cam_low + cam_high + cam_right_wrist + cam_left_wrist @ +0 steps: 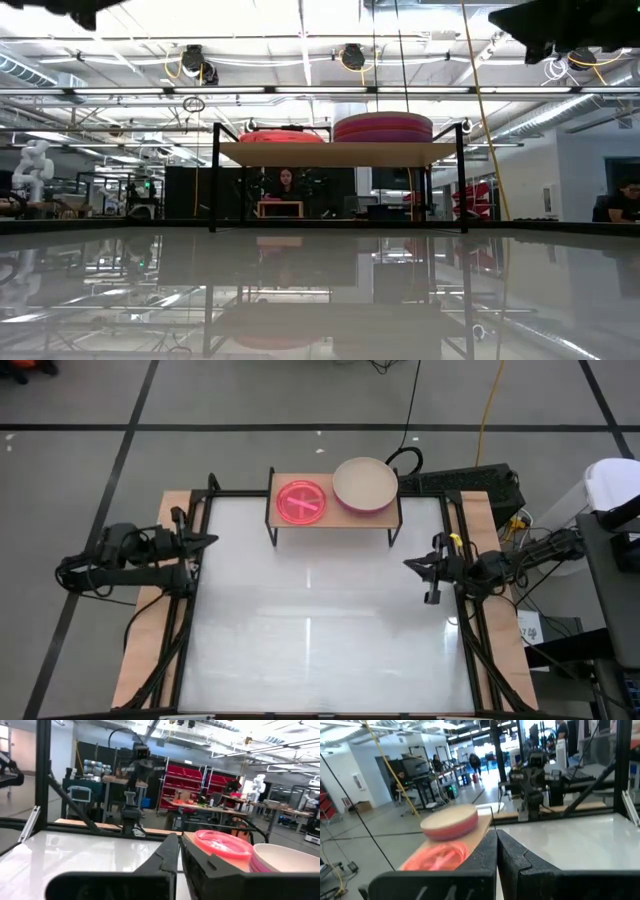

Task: Place and stack plates onto a shelf
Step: Return to Home Position

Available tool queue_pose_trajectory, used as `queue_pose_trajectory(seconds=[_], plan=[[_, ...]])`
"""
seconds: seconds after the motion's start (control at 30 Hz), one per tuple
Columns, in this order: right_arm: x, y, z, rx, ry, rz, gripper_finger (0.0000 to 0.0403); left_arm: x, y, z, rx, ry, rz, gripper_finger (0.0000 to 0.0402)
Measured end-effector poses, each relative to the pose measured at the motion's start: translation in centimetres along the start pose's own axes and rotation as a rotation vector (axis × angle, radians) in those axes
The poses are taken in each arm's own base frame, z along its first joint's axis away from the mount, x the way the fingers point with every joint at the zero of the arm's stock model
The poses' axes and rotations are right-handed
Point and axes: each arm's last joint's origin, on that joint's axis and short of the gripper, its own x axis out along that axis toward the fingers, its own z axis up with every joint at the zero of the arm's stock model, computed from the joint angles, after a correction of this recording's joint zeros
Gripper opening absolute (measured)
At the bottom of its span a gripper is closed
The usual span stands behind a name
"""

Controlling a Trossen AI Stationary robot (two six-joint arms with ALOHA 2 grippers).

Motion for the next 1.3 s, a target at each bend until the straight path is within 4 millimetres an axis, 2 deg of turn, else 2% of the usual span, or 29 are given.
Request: queue_pose_trajectory(seconds=[0.27,0.37,0.57,0.73,0.83,1.0,1.3], plan=[[-0.7,-0.1,-1.2,0.006,0.033,0.012,0.0001,-0.2,-0.9,-3.9,-0.039,0.014,-0.003,0.0001],[-0.8,0.0,-1.5,0.025,0.061,0.02,0.0001,0.5,-1.2,-5.0,-0.048,0.033,-0.013,0.0001],[-0.9,0.4,-2.9,0.105,0.152,0.056,0.0,1.9,-1.9,-6.2,-0.108,-0.102,-0.025,0.0001],[-1.1,0.8,-5.2,0.117,0.163,0.053,0.0,2.9,-2.5,-7.9,-0.127,-0.175,-0.055,0.0001],[-1.0,0.6,-4.4,0.142,0.068,0.038,0.0,3.3,-2.9,-8.9,-0.149,-0.233,-0.073,0.0001],[-1.0,0.6,-4.7,0.134,0.09,0.036,0.0,3.8,-3.5,-10.8,-0.151,-0.268,-0.093,0.0001],[-1.1,0.5,-4.6,0.107,0.078,0.023,0.0,3.8,-3.5,-10.9,-0.123,-0.256,-0.09,0.0001]])
